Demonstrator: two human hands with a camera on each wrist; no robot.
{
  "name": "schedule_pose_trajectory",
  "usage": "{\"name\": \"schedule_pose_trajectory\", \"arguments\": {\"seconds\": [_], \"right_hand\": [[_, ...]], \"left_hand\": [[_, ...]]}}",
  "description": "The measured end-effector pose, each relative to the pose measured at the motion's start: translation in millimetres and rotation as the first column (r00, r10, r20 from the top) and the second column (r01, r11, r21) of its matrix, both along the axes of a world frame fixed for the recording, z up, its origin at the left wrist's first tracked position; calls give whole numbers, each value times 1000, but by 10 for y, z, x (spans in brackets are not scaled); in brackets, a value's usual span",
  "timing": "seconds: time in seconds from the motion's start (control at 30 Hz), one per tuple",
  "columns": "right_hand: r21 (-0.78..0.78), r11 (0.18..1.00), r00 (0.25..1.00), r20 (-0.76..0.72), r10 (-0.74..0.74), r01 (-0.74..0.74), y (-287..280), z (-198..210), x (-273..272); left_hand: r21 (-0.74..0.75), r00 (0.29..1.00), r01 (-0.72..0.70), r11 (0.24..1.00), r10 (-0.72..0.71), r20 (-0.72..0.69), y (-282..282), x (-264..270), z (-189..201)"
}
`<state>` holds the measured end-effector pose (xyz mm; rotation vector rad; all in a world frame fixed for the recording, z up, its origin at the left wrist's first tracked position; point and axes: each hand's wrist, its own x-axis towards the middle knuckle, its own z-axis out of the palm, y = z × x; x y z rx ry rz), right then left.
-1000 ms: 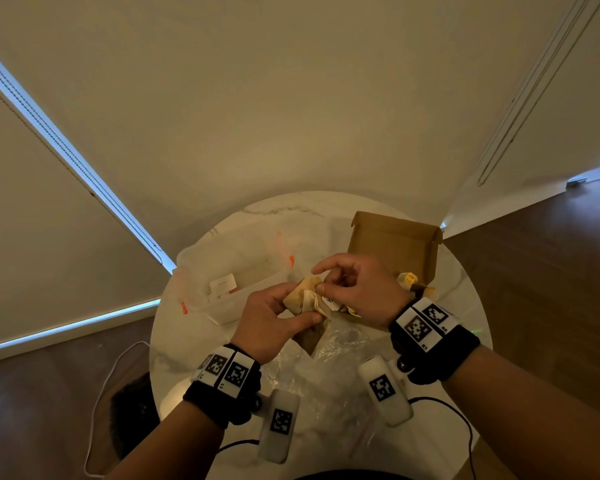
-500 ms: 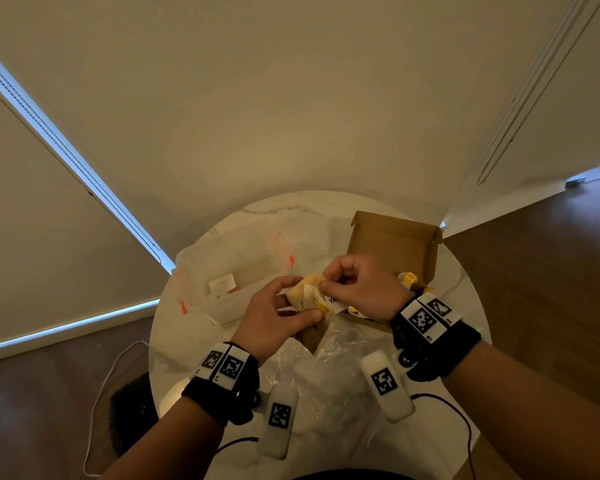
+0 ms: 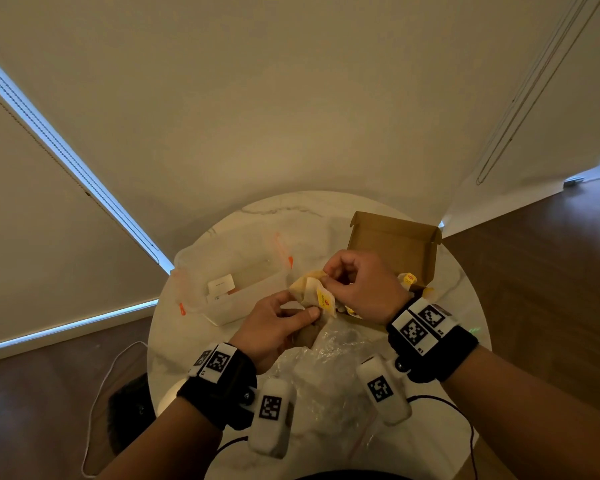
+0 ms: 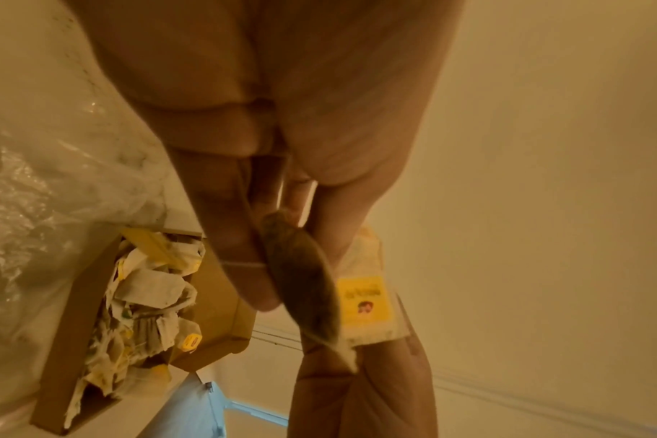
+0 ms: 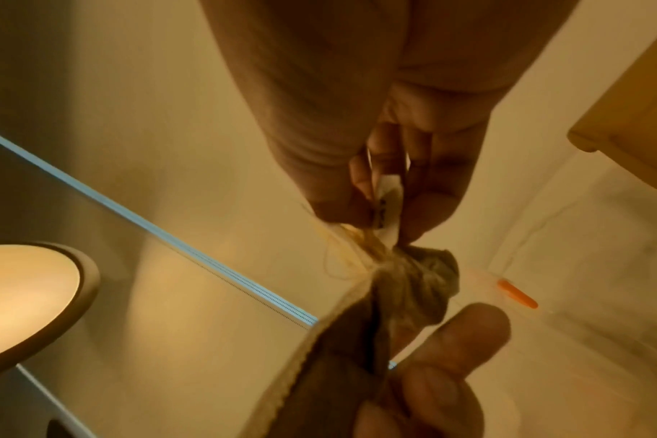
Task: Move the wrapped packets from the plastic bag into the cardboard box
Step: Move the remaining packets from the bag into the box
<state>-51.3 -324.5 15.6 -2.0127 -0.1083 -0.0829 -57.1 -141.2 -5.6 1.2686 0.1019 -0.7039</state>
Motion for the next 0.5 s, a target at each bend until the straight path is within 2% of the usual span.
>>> {"name": "schedule_pose_trajectory", "arguments": {"seconds": [0.23,0.33,0.5], "right_hand": [[-117,993,993,113,-16,29,22,-21,-54],[-147,989,986,167,27,-2,46,-26,-90],[-111,992,980,182,81,-61,48,-8,-126]], "left_hand": [[-36,998,-34,999,33,-53,-23,30,38],[-16,996,-62,998,61,-60,-27,32,47],[-30,993,-71,997,68,-95,-30,28,44]]}}
